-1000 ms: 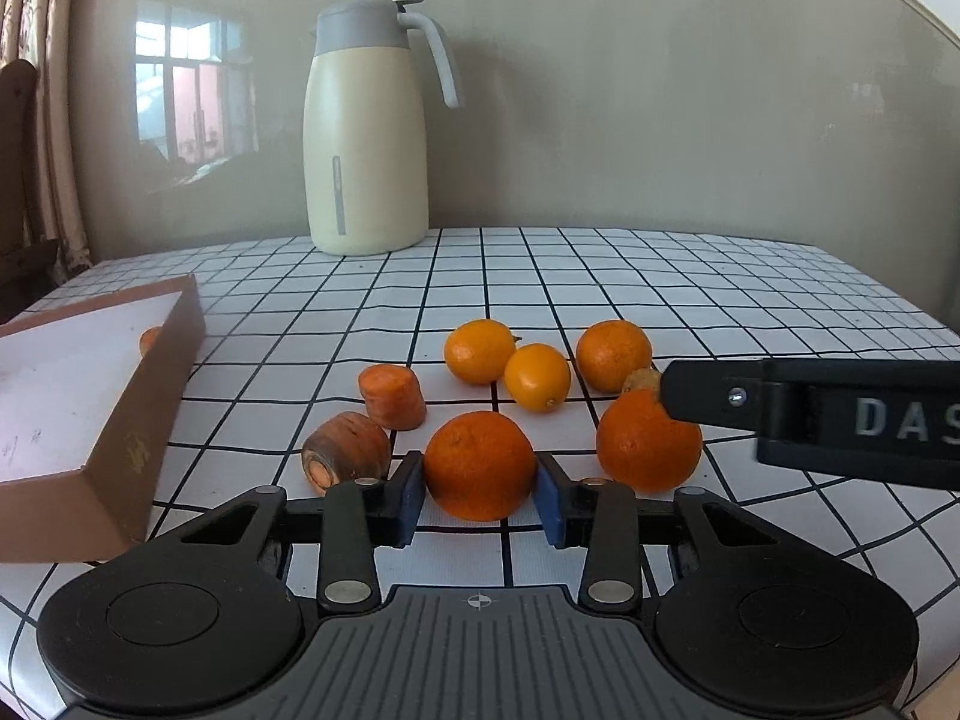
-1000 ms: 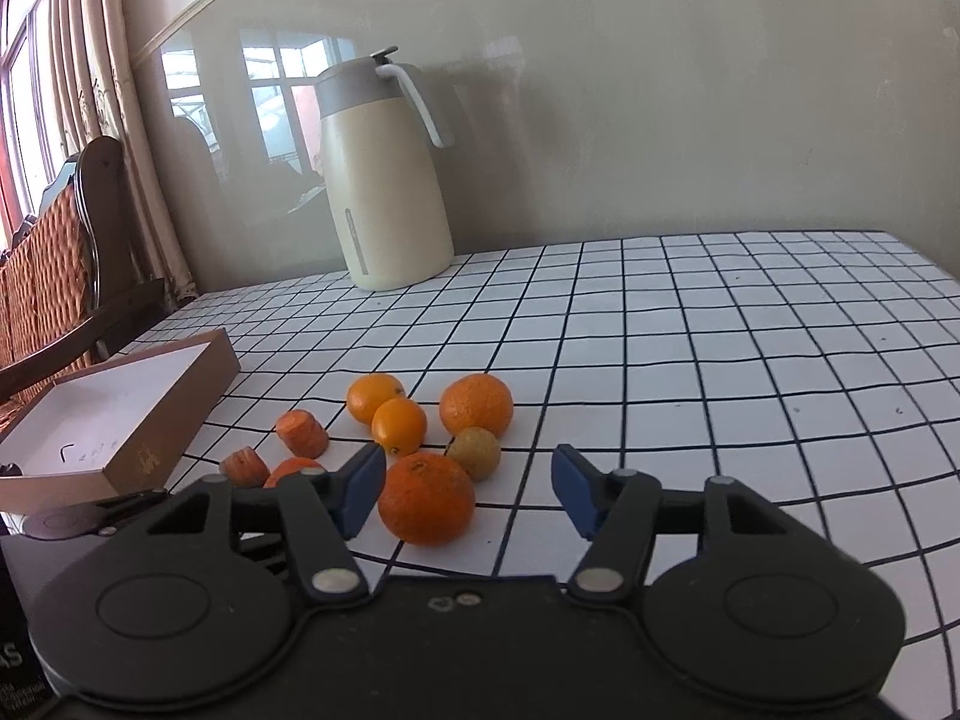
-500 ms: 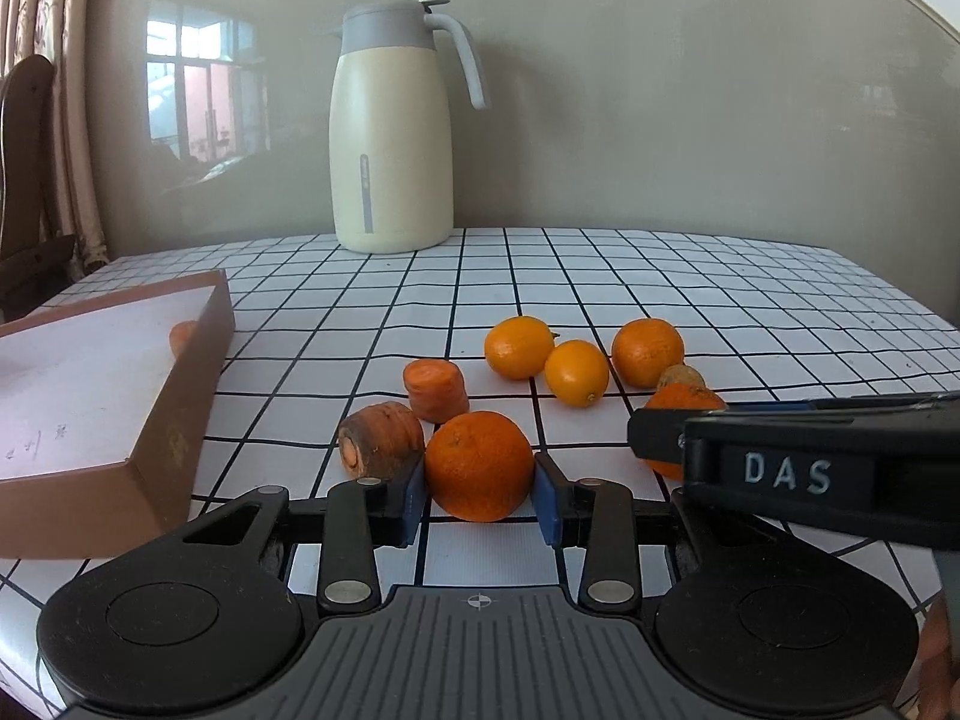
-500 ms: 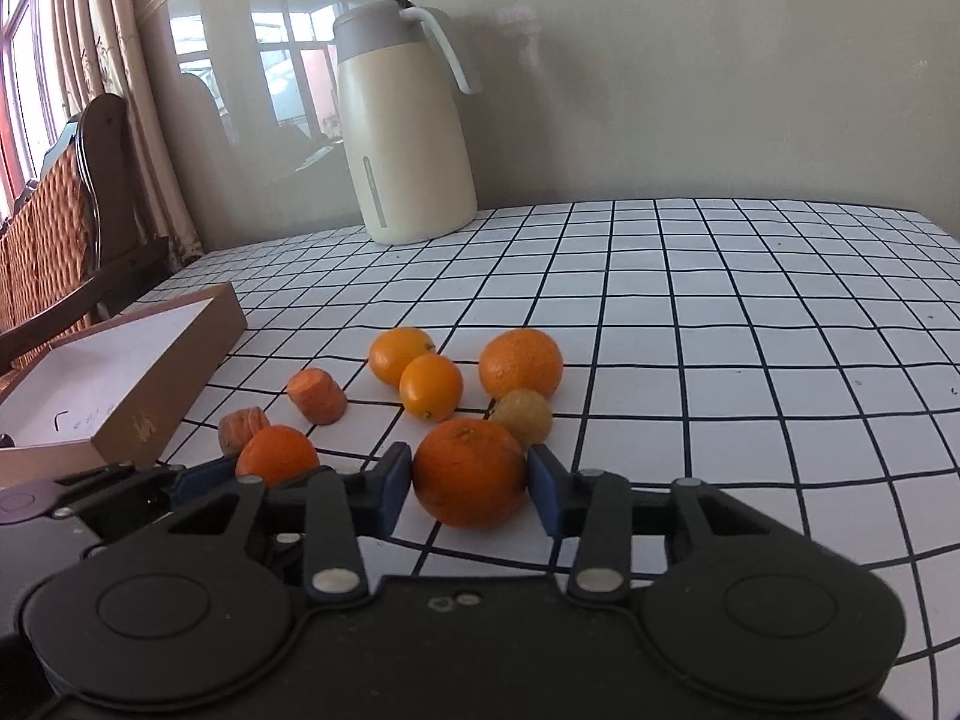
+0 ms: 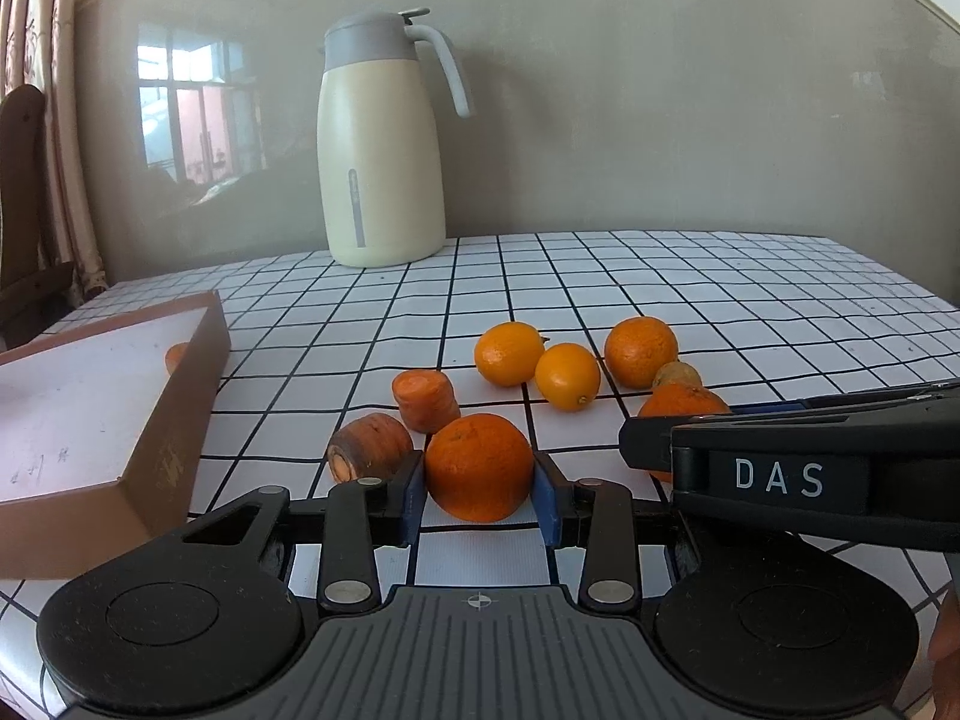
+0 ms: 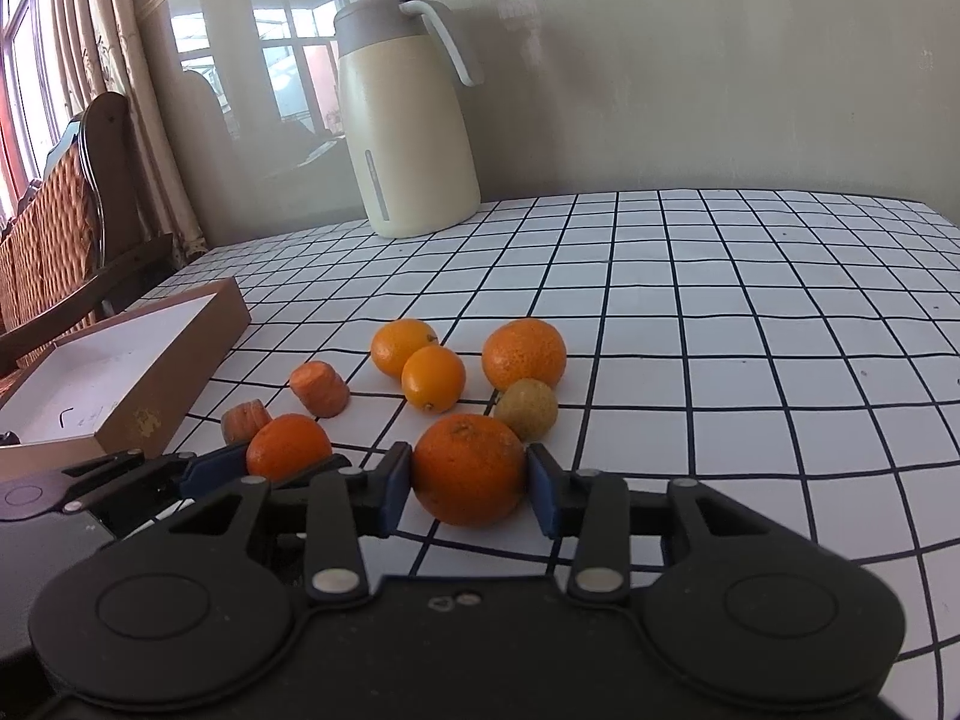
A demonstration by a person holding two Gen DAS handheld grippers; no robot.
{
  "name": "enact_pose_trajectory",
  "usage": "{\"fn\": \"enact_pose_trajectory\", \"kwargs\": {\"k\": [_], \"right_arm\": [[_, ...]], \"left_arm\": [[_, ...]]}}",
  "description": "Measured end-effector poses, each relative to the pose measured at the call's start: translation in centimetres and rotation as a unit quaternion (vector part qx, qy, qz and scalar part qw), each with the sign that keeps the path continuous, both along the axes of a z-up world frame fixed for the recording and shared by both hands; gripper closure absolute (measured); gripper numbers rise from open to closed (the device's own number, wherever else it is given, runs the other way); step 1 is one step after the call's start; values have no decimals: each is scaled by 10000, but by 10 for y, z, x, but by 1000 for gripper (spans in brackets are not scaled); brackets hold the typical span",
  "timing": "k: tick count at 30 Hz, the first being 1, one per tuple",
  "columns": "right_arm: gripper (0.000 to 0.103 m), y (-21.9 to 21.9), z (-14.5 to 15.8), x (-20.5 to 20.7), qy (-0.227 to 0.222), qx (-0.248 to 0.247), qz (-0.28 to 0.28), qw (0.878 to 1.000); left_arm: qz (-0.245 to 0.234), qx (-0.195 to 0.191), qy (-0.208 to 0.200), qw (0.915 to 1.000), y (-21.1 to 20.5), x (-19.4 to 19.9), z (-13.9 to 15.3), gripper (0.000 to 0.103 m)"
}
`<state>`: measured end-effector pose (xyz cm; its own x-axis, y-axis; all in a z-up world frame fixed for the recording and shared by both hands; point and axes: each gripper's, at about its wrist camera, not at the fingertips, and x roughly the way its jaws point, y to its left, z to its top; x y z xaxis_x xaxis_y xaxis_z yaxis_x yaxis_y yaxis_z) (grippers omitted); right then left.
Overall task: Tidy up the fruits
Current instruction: 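Grasp a large orange with the left tool while the right tool grasps another large orange, then carry the large orange in the left tool over the box while the right tool carries its orange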
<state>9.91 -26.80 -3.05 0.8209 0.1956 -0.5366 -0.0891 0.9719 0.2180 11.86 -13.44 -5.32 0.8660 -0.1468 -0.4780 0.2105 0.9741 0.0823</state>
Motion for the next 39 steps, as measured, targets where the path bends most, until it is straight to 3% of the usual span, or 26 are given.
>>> {"fn": "enact_pose_trajectory", "kwargs": {"k": [6, 11, 22, 39], "right_arm": [[71, -4, 8, -7, -103, 8, -38, 9999], [71, -5, 11, -10, 72, 118, 50, 9999], [71, 24, 30, -25, -317, 45, 530, 9981], [71, 96, 55, -24, -1179, 39, 1227, 9854]], "left_arm": [[11, -73, -13, 10000, 7, -5, 5, 66], [-32, -152, 98, 9998, 19, -10, 11, 66], [48, -246, -101, 9996, 58, -38, 30, 66], [968, -504, -638, 9920, 148, -58, 55, 66]]}}
